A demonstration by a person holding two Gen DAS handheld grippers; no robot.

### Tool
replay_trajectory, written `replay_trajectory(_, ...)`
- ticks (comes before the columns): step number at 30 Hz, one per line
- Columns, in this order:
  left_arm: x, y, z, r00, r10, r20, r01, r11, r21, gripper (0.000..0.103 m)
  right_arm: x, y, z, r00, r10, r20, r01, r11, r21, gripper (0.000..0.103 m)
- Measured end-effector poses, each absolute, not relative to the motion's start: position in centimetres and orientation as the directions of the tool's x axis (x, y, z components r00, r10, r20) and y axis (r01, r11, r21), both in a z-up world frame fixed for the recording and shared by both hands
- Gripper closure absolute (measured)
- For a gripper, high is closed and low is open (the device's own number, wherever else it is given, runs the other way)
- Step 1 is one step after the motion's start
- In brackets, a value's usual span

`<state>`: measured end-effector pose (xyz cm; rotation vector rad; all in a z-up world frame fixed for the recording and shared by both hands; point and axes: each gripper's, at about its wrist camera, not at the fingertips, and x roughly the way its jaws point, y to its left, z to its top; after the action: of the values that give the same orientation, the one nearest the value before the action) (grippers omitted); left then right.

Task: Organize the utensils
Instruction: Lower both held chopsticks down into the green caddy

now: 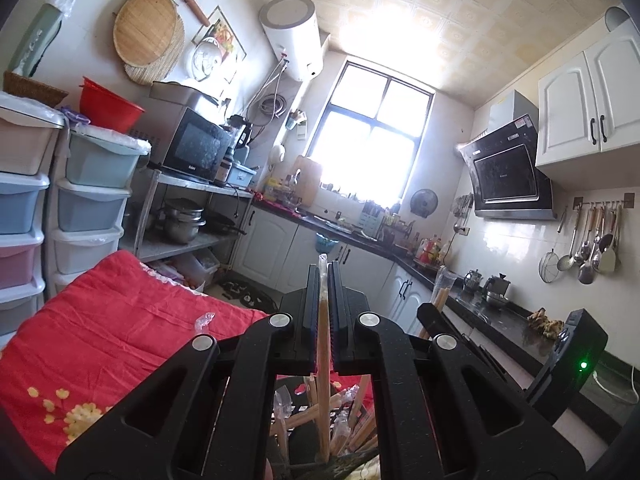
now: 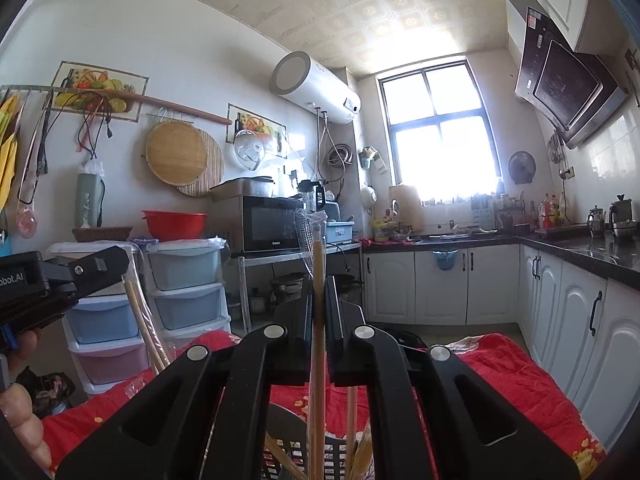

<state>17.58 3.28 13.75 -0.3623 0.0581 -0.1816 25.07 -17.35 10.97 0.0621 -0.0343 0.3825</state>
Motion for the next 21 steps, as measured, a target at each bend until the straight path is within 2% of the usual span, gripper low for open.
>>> replay_trajectory(5,17.6,3.9,14.2,0.987,-0.159,-0.013,0.143,0.92,-0.365,0.101,24.9,-17.5,10.8,0.928,0.37,0.047,-0.373,0.925,0.068,0.097)
replay_trajectory(11,17.6,3.5,14.1,0.993,-0.114,0.023,0.116,0.949,-0.292,0.101,24.9,-17.5,10.8,0.926,0.374,0.045,-0.377,0.924,0.071,0.097)
replay_trajectory(21,18.5,3.2,10.9,0.984,-0.158,-0.084,0.123,0.938,-0.324,0.101,24.9,-17.3,9.2,0.923,0.384,-0.007,-0.383,0.922,0.06,0.097)
